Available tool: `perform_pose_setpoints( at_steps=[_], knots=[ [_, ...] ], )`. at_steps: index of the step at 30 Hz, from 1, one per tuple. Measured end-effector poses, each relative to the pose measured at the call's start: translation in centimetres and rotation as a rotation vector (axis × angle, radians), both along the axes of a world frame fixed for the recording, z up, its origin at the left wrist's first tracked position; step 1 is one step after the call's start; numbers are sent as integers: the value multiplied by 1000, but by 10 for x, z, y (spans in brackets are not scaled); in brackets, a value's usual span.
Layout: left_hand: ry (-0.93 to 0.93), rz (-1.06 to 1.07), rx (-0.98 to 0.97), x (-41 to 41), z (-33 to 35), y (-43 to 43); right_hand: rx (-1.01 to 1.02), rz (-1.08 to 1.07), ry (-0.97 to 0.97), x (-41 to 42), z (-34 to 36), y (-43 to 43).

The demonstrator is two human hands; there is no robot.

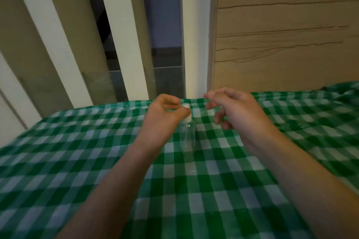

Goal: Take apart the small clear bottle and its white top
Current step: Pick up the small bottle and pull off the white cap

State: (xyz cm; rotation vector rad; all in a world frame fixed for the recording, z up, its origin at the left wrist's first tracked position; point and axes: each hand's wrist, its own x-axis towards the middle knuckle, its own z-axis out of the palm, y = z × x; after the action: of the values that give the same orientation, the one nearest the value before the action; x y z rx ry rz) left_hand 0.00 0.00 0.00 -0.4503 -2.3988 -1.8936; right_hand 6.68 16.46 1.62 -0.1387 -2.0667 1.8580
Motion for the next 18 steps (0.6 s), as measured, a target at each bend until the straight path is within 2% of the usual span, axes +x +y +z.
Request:
perform_pose_setpoints(
  at_steps=[11,18],
  knots=[
    [47,-109,-65,4,-7,5,261,-2,4,-5,-11,-5],
    [324,-139,-243,9,-9,10,375,-39,-24,-6,-13,-6]
  ],
)
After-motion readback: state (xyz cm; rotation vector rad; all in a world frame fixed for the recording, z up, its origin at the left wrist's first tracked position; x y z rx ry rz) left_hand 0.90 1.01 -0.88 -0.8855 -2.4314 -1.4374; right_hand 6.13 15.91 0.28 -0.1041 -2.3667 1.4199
